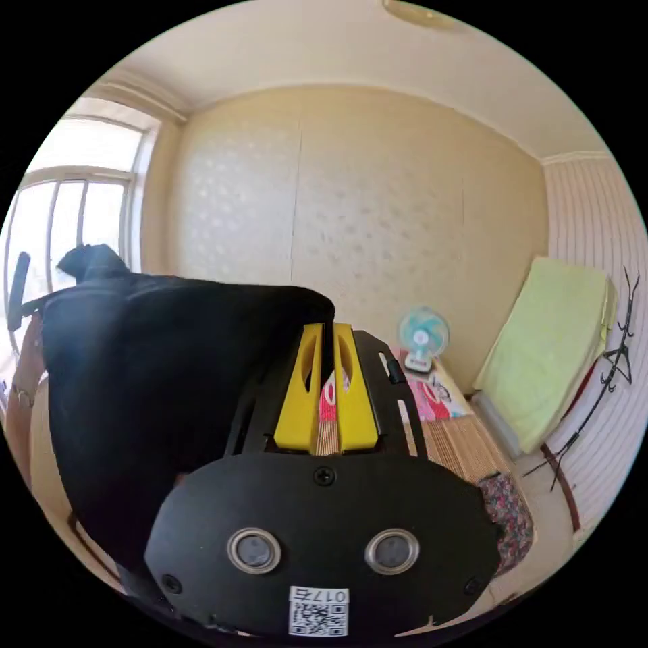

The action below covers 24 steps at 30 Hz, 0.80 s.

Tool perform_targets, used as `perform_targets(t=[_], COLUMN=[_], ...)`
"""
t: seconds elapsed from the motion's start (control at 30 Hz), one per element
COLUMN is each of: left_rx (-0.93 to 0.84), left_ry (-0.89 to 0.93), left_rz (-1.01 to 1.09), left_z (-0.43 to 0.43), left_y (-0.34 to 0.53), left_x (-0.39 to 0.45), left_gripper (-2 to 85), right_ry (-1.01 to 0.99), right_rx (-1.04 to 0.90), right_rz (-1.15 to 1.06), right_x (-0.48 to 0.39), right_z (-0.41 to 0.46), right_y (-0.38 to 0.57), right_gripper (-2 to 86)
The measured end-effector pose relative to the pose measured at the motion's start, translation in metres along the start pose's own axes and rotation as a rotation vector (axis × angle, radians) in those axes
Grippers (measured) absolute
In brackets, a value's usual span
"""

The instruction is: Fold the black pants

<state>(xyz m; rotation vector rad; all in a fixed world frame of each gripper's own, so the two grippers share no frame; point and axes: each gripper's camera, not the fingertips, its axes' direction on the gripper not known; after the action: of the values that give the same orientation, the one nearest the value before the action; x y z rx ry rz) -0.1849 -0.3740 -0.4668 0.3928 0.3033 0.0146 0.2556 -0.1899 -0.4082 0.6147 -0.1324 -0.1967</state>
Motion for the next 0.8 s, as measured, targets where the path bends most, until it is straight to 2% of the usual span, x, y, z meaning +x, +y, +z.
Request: perform_targets(t=[0.03,0.1,0.17,0.2,0.33,0.37,0.47,0.5,0.53,0.57,0.6,0.63,0.67,0.7,0.73,0.8], left_rx=[0.001,-0.012,-0.126,-0.243,-0.570,-0.603,-0.784,-0.817,-0.723,-0.705,-0.719,-0.755,-0.776,-0.793,-0.724,-0.551], left_ry=[0.033,0.107,0.134,0.188,0.503,0.517,0.474,0.393,0.266,0.198,0.088,0.064,0.112,0.312,0.581,0.864], left_rz=[0.000,0.108,0.208,0.245,0.172,0.162,0.163,0.176,0.222,0.252,0.310,0.316,0.289,0.180,0.021,-0.181], left_z=[0.027,0.068,0.117,0.151,0.226,0.231,0.247,0.248,0.234,0.231,0.233,0.237,0.238,0.233,0.217,0.185], left_y=[0.020,0.065,0.129,0.181,0.373,0.397,0.500,0.528,0.538,0.541,0.543,0.539,0.535,0.519,0.503,0.487], left_x=[-0.007,-0.011,-0.012,-0.014,-0.016,-0.013,0.017,0.032,0.046,0.053,0.067,0.074,0.073,0.063,0.042,0.004], left_gripper=[10.0,10.0,10.0,10.8,13.0,13.7,16.2,16.7,16.0,15.1,12.7,9.7,7.8,4.0,3.2,2.6], right_ry=[-0.013,-0.152,-0.304,-0.328,-0.476,-0.517,-0.617,-0.636,-0.662,-0.647,-0.623,-0.555,-0.502,-0.498,-0.500,-0.497], right_rx=[-0.078,-0.029,-0.097,-0.118,-0.405,-0.484,-0.556,-0.553,-0.547,-0.523,-0.498,-0.487,-0.524,-0.549,-0.593,-0.568], right_rz=[0.072,0.043,-0.054,-0.070,-0.143,-0.111,0.031,0.066,0.114,0.123,0.111,0.077,0.046,0.039,0.056,0.088], right_x=[0.012,0.016,0.010,0.008,-0.015,-0.021,-0.028,-0.028,-0.030,-0.035,-0.038,-0.044,-0.048,-0.049,-0.046,-0.036], right_z=[0.030,0.054,0.089,0.098,0.160,0.172,0.174,0.171,0.167,0.161,0.156,0.152,0.154,0.156,0.159,0.154], right_y=[0.014,0.060,0.149,0.175,0.368,0.413,0.499,0.512,0.531,0.544,0.548,0.550,0.545,0.540,0.528,0.511], right_gripper=[3.2,3.9,5.4,6.0,8.3,9.0,10.4,10.6,10.9,11.2,11.1,10.8,9.8,9.3,9.2,9.9])
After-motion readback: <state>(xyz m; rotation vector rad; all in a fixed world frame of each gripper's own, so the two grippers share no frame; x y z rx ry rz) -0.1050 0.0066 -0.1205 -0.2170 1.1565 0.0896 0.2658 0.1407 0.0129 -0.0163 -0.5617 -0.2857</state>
